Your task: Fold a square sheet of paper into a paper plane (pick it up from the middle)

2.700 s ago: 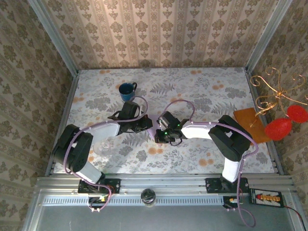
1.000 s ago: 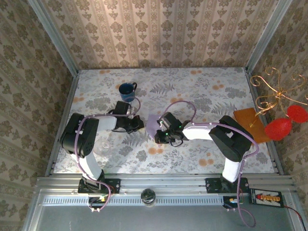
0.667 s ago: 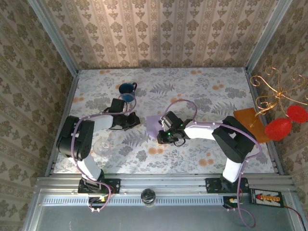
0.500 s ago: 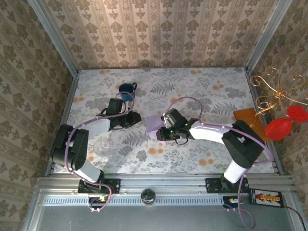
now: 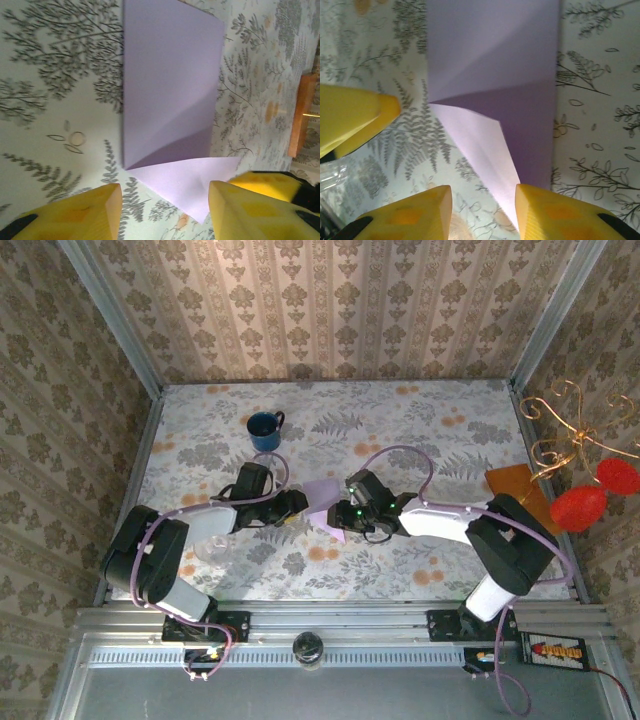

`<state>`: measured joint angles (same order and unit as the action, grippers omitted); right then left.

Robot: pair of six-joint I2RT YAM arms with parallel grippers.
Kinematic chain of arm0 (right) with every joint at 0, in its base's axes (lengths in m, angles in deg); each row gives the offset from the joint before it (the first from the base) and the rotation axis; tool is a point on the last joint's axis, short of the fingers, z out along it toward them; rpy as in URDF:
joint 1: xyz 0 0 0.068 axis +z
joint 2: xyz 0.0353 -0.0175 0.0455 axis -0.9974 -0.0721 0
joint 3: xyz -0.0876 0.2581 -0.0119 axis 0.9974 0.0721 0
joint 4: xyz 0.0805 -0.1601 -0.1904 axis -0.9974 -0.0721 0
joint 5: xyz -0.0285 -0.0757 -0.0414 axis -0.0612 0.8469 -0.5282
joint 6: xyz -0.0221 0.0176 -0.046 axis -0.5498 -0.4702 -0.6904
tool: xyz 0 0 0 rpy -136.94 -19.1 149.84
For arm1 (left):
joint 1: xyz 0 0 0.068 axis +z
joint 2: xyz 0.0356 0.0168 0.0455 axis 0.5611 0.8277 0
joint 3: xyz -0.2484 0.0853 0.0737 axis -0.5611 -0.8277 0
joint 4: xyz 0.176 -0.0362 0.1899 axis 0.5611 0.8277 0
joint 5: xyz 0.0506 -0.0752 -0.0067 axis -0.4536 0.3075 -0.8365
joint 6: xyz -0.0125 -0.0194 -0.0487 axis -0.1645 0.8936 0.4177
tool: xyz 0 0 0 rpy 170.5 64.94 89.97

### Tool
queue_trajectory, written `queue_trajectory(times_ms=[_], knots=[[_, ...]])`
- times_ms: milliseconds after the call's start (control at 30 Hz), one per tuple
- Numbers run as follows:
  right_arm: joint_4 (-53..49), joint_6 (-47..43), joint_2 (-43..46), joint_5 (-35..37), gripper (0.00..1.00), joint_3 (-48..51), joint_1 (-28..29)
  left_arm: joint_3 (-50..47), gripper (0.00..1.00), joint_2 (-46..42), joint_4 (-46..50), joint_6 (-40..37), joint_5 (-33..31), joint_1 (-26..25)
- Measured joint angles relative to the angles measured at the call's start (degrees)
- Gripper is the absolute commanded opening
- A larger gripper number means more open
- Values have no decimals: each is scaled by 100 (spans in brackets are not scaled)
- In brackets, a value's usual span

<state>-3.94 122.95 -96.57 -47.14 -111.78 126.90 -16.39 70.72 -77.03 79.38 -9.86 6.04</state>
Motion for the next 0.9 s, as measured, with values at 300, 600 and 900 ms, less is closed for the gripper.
queue_trajectory(times_ms=[300, 600, 900], knots=[[-22, 48, -326, -22, 25, -372, -192, -2, 48, 114, -225, 280, 15, -44], [-42, -63, -367, -153, 22, -400, -188, -2, 46, 275, -240, 337, 13, -44], [-46, -98, -636, -245, 21, -483, -234, 9, 46, 455, -234, 378, 17, -44]])
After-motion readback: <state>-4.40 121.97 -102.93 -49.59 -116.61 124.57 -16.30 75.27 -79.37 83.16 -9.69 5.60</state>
